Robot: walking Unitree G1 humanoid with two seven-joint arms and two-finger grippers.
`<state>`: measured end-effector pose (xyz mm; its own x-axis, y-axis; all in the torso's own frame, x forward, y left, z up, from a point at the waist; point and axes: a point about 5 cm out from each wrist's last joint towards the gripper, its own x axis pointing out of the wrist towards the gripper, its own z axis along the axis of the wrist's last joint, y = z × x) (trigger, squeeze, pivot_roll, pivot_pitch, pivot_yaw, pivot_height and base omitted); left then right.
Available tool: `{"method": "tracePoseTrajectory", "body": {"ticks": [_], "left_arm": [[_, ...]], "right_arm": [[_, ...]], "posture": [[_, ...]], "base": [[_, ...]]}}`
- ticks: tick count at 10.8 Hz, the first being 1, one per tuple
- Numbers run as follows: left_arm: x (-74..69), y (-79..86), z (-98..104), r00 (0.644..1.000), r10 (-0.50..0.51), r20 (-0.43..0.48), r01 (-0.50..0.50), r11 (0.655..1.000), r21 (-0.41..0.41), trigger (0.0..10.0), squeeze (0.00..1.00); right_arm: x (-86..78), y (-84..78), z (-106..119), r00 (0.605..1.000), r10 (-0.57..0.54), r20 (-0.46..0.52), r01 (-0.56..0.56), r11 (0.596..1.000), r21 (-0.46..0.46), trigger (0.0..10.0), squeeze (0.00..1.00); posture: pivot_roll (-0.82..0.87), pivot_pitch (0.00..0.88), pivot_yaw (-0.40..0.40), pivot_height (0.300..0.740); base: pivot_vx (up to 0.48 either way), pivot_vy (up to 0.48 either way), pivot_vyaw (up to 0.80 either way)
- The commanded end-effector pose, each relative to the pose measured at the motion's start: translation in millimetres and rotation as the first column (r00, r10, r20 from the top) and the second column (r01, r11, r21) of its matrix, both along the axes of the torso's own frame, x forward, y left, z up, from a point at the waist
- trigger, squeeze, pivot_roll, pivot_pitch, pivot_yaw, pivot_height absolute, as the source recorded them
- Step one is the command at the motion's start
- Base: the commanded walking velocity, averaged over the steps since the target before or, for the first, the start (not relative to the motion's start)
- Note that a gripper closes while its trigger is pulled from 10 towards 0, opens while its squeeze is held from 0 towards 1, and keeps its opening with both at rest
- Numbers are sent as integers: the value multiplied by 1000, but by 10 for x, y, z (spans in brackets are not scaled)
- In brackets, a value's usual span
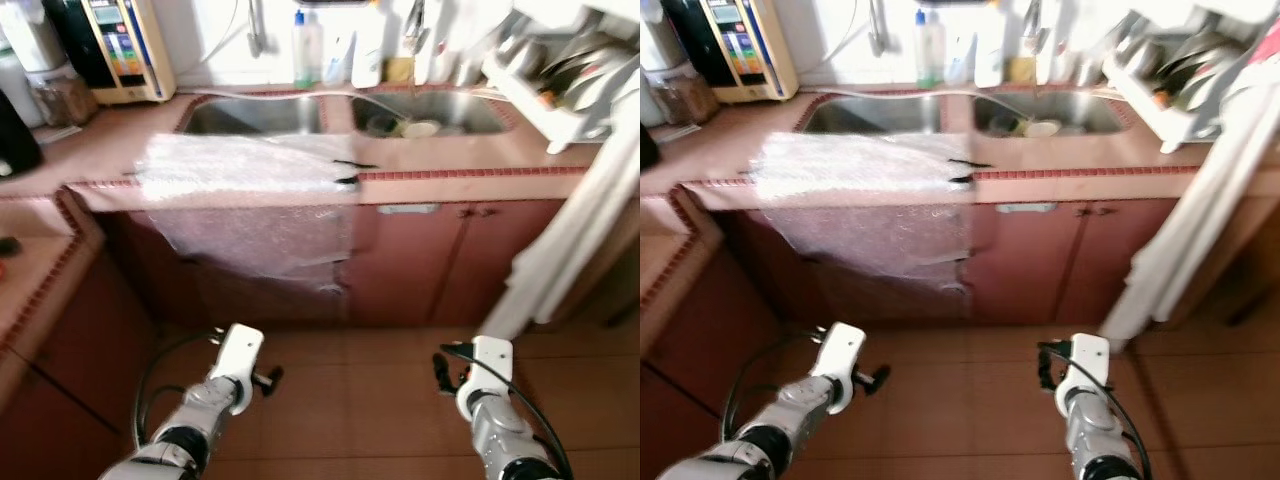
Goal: Kitchen organization
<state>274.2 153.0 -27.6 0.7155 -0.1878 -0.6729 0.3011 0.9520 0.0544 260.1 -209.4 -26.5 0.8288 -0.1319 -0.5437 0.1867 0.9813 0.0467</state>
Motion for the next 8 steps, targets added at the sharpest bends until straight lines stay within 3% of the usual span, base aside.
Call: {"method": "tracePoseTrajectory", "body": {"ticks": [1,5,8], "left_arm": [[37,109,38,999,41,18,-41,999,8,10000,0],[71,140,68,997,53,48,-55,998,42,10000,0],[100,171,93,996,72,52,-75,996,54,10000,0]], "right_arm": [[24,77,4,1000,5,7,-5,1000,16,10000,67],[28,73,9,1000,12,8,-12,1000,-1,10000,63],[34,79,7,1000,15,0,-15,1000,1,10000,55]], "posture": [[-26,0,46,740],[-29,0,42,740],[-29,0,43,740]], "base": [[0,0,0],[0,0,0],[0,0,-771]]}}
